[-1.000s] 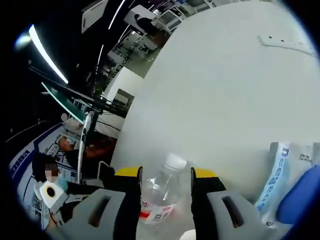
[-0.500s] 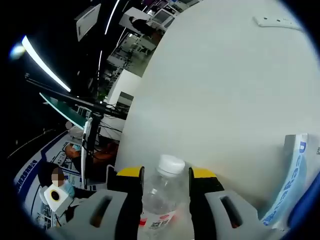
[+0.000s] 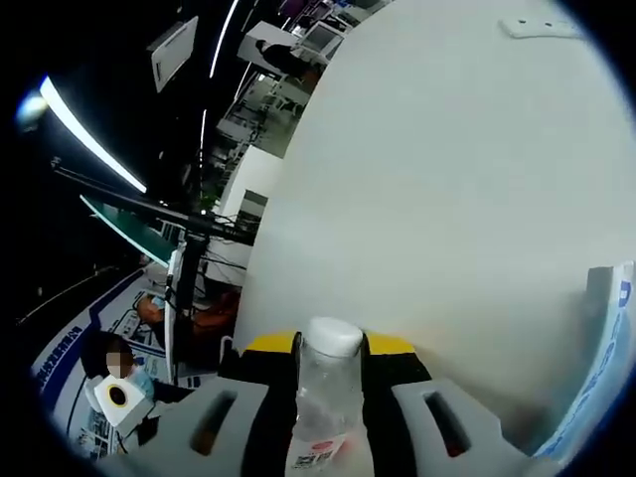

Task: Arrange the tabletop items into an orderly group along one side of the table until the central work area is clear of visible clutter.

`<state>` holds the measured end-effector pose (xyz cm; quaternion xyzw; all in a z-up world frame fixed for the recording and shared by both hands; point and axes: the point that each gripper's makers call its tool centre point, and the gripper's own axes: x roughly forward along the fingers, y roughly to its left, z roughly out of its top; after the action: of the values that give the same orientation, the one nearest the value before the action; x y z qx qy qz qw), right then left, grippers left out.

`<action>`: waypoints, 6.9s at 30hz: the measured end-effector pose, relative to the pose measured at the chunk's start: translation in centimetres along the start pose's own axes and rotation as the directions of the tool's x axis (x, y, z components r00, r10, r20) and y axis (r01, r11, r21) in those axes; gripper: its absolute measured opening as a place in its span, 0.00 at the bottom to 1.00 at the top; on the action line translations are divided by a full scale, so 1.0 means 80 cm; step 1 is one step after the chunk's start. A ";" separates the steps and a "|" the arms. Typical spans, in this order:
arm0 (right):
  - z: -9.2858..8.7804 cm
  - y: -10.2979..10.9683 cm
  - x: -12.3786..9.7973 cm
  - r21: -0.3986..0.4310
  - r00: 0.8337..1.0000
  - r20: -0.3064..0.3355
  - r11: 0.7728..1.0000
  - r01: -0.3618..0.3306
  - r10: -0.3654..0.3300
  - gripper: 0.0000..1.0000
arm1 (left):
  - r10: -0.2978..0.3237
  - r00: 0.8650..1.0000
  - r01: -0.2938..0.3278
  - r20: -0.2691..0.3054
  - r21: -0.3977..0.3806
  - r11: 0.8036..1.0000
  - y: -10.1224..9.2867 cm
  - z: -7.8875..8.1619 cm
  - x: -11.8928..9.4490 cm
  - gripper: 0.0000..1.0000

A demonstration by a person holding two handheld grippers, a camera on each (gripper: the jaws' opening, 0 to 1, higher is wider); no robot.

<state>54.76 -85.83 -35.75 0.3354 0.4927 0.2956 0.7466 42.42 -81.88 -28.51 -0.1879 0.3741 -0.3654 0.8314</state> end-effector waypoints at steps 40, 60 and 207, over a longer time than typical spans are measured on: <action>0.004 0.039 -0.019 -0.180 0.994 0.079 0.982 -0.055 0.070 0.19 | -0.079 0.997 0.080 -0.021 0.085 0.993 0.032 0.039 0.042 0.59; -0.009 0.103 -0.033 -0.469 0.982 0.084 0.876 -0.113 0.172 0.19 | -0.320 0.918 0.339 -0.235 0.044 0.940 0.020 0.009 0.074 0.54; 0.073 0.152 -0.084 -0.842 0.859 0.474 0.385 0.378 0.194 0.20 | -0.339 0.931 0.357 -0.136 0.544 0.760 0.020 0.117 0.138 0.45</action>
<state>56.55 -84.89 -20.81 -0.0984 0.0525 0.3749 0.9203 55.26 -88.70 -28.74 0.0032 0.2211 -0.6093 0.7615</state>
